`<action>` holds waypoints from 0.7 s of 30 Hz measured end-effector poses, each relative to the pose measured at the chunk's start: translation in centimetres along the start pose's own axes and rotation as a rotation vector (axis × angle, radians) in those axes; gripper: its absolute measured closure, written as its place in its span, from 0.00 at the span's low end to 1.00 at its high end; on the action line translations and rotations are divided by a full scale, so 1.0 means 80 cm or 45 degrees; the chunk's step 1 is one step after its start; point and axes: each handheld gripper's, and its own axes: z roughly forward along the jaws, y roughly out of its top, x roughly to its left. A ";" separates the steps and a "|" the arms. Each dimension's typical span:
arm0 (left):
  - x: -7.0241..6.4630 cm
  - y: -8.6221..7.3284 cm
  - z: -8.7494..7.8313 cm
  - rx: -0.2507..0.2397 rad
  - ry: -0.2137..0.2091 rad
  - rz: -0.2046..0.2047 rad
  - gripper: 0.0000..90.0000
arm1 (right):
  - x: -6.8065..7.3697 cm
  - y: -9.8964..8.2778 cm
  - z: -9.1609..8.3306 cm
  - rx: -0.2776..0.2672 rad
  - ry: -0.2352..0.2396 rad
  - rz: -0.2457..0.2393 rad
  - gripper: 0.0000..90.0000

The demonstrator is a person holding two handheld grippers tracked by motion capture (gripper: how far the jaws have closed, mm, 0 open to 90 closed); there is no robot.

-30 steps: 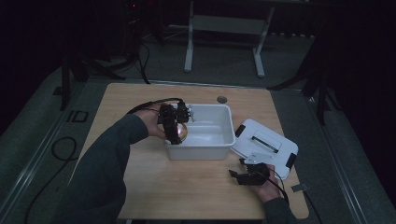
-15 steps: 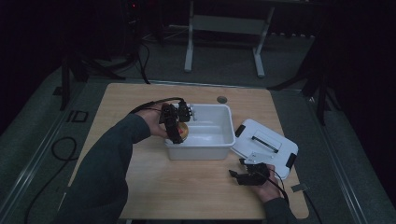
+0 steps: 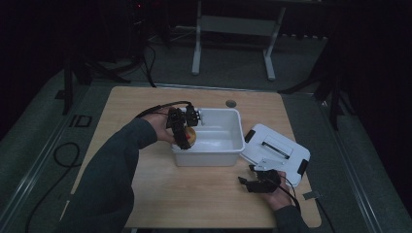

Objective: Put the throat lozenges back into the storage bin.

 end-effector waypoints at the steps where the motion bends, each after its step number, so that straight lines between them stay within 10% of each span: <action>1: 0.001 0.000 0.000 -0.001 0.002 -0.005 0.23 | 0.000 0.000 0.000 0.000 0.000 0.000 0.35; 8: 0.005 0.000 -0.005 -0.049 0.004 -0.042 0.17 | 0.000 0.000 0.000 0.000 0.000 0.000 0.34; 21: 0.013 -0.022 -0.019 -0.125 0.091 -0.079 0.49 | 0.000 0.000 0.000 0.000 0.002 -0.001 0.34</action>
